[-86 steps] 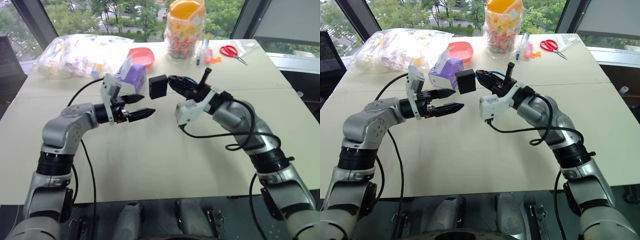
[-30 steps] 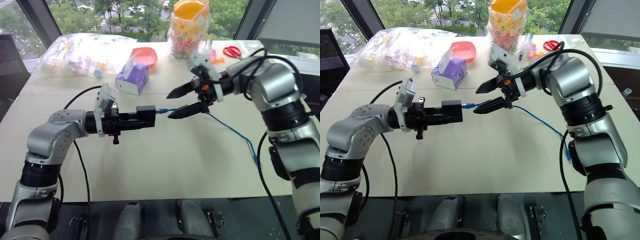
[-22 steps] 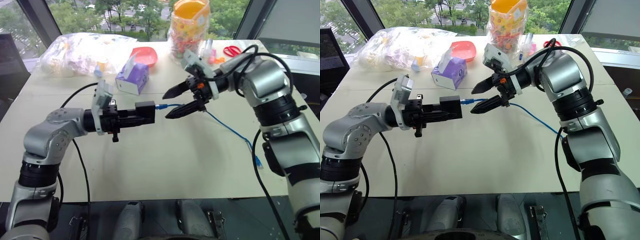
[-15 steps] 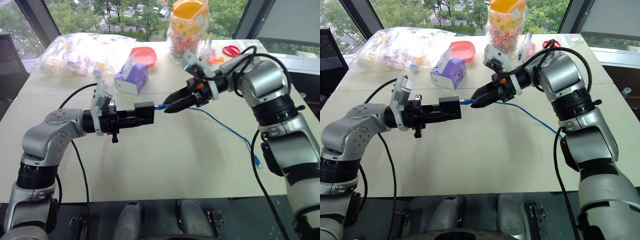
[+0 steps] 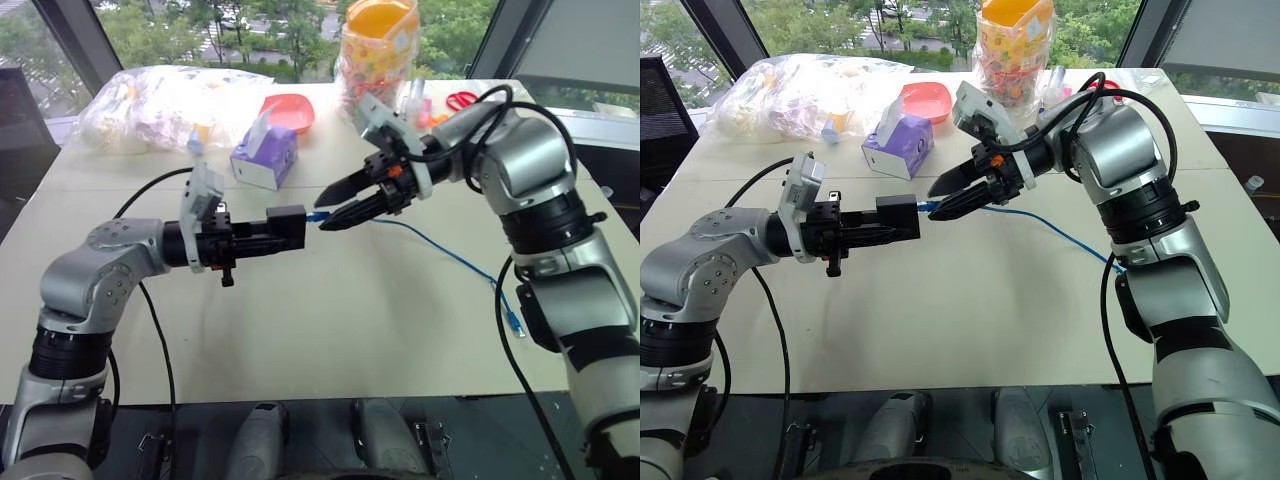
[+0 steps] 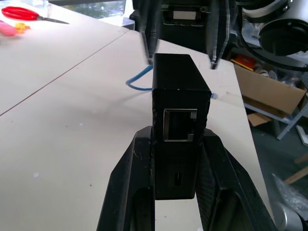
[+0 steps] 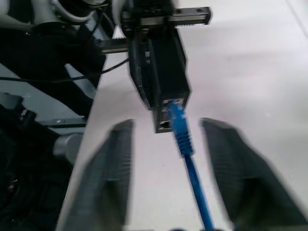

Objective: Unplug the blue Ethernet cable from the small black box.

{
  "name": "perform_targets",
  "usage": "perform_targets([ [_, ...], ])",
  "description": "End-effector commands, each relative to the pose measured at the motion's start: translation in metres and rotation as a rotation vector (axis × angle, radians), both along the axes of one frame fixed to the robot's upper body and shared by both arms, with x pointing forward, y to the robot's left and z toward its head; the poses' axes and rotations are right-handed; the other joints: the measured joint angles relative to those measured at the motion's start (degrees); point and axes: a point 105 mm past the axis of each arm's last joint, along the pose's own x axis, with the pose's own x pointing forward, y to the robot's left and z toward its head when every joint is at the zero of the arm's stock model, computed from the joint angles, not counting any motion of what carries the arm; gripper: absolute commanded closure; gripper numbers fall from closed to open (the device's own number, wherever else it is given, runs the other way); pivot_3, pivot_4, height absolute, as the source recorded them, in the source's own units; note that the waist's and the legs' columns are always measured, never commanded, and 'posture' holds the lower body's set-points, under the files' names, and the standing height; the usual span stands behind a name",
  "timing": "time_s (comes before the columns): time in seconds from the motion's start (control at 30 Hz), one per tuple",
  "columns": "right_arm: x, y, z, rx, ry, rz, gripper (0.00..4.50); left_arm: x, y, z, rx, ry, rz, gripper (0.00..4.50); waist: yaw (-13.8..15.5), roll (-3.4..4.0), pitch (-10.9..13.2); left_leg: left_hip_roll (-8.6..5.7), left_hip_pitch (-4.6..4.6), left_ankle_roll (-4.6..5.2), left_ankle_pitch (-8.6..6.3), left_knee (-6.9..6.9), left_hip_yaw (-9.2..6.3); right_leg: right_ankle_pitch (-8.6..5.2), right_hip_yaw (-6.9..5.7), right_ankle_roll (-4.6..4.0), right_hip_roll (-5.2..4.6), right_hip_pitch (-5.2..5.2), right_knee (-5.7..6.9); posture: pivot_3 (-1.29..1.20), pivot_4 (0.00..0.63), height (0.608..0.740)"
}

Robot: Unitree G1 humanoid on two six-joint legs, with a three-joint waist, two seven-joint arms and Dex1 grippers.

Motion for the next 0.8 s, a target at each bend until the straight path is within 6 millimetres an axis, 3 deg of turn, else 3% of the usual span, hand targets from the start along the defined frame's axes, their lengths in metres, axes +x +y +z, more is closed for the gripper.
perform_targets([
  [0.03,-0.0040,0.0016,0.0108,0.014,-0.043,0.028,1.65,-0.0031,-0.0011,0.0091,0.002,-0.049,-0.011,4.01,0.00,0.00,0.00,0.00,0.00,0.00,0.00,0.00,0.00,0.00,0.00,0.00,0.00,0.00,0.00,0.00,0.150,0.740],
  [0.53,-0.0026,0.0013,0.0081,-0.012,-0.040,0.036,1.65,-0.0044,-0.0009,0.0070,0.012,-0.052,-0.007,4.01,-0.01,0.00,0.00,0.00,0.00,0.00,0.00,0.00,0.00,0.00,0.00,0.00,0.00,0.00,0.00,0.00,0.150,0.740],
  [0.63,-0.0031,0.0029,0.0090,-0.009,-0.037,0.039,2.47,-0.0049,-0.0007,0.0058,0.017,-0.052,-0.008,4.01,0.00,0.00,0.00,0.00,0.00,0.00,0.00,0.00,0.00,0.00,0.00,0.00,0.00,0.00,0.00,0.00,0.150,0.740],
  [0.77,-0.0035,0.0050,0.0107,-0.007,-0.032,0.040,4.47,-0.0046,-0.0004,0.0039,0.028,-0.056,-0.006,4.01,0.00,0.00,0.00,0.00,0.00,0.00,0.00,0.00,0.00,0.00,0.00,0.00,0.00,0.00,0.00,0.00,0.150,0.740],
  [0.8,-0.0035,0.0053,0.0110,-0.007,-0.031,0.040,4.47,-0.0044,-0.0006,0.0035,0.030,-0.057,-0.005,4.01,0.00,0.00,0.00,0.00,0.00,0.00,0.00,0.00,0.00,0.00,0.00,0.00,0.00,0.00,0.00,0.00,0.150,0.740],
])
